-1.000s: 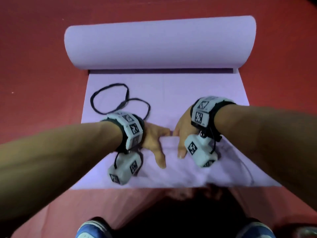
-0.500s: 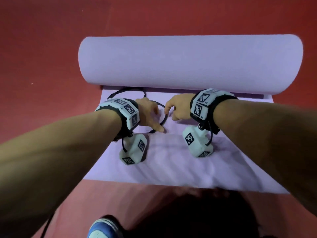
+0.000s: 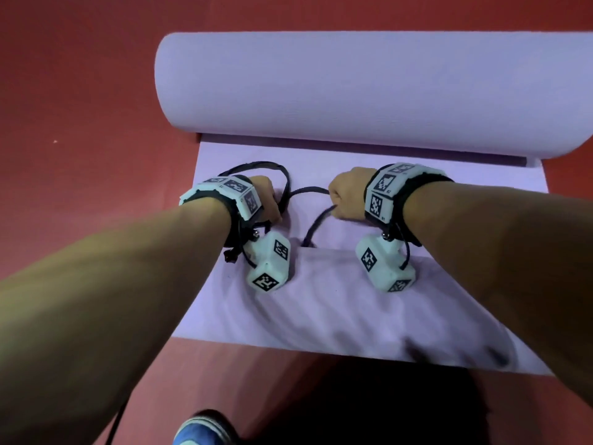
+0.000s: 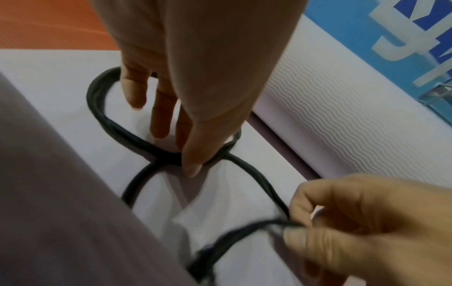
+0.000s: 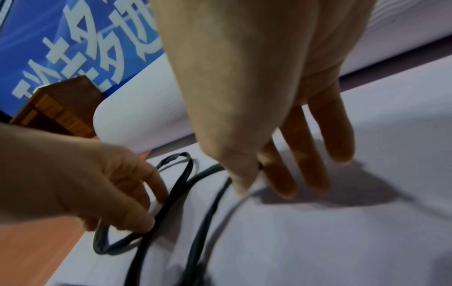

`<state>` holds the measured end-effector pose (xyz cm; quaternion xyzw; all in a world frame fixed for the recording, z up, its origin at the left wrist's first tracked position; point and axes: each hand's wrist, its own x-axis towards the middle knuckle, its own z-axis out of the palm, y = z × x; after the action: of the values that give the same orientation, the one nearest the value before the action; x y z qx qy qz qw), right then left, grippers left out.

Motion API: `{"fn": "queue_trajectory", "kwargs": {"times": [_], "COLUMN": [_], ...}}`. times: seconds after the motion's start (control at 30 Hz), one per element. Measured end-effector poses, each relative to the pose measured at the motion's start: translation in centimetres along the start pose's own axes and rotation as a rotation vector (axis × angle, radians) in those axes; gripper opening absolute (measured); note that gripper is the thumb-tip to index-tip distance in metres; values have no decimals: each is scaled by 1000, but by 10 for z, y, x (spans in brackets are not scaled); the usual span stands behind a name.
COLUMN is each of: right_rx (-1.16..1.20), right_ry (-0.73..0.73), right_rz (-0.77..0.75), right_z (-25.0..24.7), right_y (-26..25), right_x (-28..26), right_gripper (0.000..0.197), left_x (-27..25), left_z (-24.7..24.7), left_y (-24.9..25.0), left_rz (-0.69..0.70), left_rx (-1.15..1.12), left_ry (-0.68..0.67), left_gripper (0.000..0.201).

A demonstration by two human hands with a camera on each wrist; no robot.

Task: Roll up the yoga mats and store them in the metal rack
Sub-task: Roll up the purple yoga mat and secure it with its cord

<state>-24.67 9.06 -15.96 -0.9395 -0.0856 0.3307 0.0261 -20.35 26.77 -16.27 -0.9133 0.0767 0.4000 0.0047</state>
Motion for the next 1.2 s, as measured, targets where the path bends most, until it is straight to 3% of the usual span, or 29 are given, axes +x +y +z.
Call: {"fn": "queue_trajectory", "kwargs": {"times": [0.1,0.27,0.33,0.37,0.43,0.53,0.6,0.67,0.73,0.8,0.87,1.0,1.07,1.2], "right_rx": [100,172,231,243,178,57,89,126,114,69,24,121,195,547], "right_ry": [77,69,105,118,77,54,110,143,141,109,72,115,168,249], "right_rz": [1,-91,-106,-122,-166,-147,-35,69,141,175,226,350,421,508], "right_z": [-3,-9,-11,-12,-15,-17,-16,-16,-18,-16,-12,-11,-16,-28], "right_y": [6,1,0,0,-2,-1,7,19,28,37,44,67,76,90], "right_x": [-2,-9,-11,-13,-18,-22,-23,-28,-34,-44,-53,-72,-79,-94], "right_gripper": [22,14,27,42,59,19,7,7,12,21,28,26,24,17], "left_x": [-3,-11,-18,-21,-28,-33,-42,-55,-70,-80,-83,-86,-92,-113], "left_z": [3,4,4,5,4,2,-3,-8,-6,6,16,2,-12,-19], "left_y": [-2,1,10,16,28,38,43,54,73,93,106,120,129,154], "left_rz": [-3,61,130,166,270,382,432,518,568,560,531,548,581,552], "left_rx": [-7,-59,-151,-203,-259,-242,-191,-96,45,281,449,551,509,659], "left_ry": [-55,-55,-45,-50,-64,-60,13,32,-55,-147,-171,-19,25,-110], "left_gripper": [17,15,8,7,13,17,12,72,127,151,159,143,110,47]}}
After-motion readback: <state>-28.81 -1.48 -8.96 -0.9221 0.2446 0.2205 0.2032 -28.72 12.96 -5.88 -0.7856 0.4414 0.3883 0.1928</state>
